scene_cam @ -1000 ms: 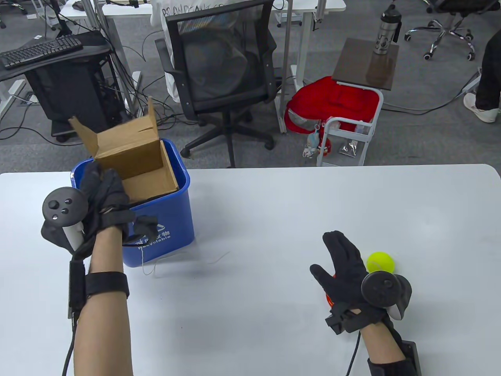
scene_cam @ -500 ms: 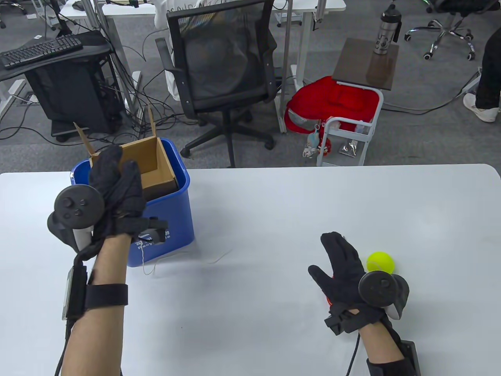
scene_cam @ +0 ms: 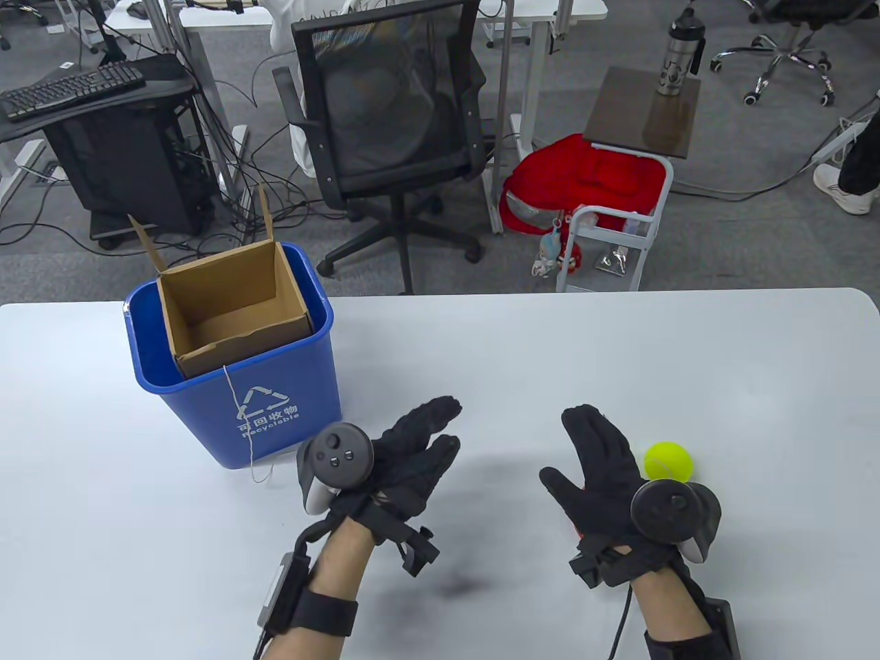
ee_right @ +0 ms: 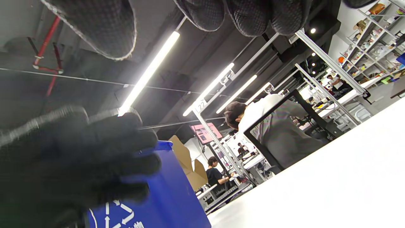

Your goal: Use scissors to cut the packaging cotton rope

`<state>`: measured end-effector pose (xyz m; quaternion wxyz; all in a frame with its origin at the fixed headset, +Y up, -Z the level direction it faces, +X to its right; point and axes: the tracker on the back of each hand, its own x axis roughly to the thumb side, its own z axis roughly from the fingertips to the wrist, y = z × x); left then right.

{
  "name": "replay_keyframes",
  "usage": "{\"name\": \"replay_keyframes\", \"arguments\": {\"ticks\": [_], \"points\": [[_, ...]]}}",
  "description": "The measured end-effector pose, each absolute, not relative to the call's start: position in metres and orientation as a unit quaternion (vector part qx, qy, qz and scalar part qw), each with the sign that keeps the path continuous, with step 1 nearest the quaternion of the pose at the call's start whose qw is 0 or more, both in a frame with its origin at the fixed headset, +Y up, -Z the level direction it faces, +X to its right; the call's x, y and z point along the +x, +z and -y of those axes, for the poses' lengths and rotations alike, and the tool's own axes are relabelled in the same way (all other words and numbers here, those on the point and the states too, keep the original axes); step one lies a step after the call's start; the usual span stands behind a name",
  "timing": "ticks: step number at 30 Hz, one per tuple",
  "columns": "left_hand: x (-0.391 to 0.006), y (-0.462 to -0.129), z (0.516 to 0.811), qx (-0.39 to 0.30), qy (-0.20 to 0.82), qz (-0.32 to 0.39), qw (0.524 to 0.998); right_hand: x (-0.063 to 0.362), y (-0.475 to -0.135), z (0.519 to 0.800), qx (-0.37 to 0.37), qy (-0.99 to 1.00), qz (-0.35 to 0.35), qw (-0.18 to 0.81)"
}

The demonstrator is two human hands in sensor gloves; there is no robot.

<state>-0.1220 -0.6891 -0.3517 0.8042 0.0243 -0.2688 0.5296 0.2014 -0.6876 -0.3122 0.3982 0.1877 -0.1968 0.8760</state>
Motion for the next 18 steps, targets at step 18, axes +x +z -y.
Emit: {"name": "replay_keyframes", "arguments": {"ticks": [18], "points": [[-0.138,-0.346,0.715,0.025,0.581,0.245,0.775,0.193,-0.315,0.693,0.187,0.885,0.189,0.383]]}}
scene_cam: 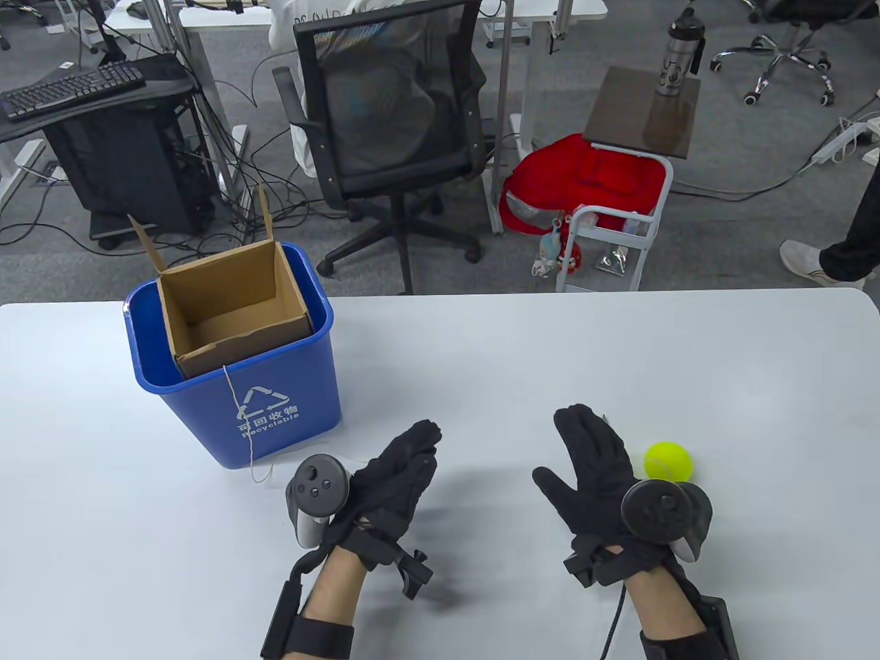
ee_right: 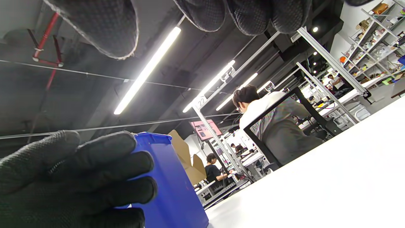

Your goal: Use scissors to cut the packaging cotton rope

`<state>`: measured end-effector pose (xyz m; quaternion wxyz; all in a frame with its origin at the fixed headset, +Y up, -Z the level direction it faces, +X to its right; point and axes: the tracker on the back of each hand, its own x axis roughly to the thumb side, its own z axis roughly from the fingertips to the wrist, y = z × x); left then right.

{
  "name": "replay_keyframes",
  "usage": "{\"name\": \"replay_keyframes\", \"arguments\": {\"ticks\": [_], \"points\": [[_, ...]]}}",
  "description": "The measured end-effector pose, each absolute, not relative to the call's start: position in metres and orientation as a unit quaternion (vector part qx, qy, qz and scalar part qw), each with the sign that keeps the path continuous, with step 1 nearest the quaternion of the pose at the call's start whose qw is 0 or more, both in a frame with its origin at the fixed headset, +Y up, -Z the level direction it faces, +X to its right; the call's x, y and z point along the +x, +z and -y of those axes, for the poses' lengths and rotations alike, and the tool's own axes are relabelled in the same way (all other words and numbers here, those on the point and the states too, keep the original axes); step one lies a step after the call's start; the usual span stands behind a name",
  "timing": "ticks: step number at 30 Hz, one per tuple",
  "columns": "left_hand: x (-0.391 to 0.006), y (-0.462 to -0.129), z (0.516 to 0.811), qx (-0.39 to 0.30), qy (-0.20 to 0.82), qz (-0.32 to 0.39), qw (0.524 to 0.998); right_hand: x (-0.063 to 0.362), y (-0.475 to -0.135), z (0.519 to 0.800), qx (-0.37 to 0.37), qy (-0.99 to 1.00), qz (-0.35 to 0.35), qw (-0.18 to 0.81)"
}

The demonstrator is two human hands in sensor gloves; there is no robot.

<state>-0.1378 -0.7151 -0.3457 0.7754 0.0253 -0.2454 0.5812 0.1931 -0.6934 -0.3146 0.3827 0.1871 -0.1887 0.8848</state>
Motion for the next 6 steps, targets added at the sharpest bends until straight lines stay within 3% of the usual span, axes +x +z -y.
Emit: {"name": "replay_keyframes", "arguments": {"ticks": [6], "points": [[-0.136,-0.352,0.702,0.038,0.578,0.262,0.772,0.190,-0.313,0.693,0.190,0.889,0.193,0.369]]}}
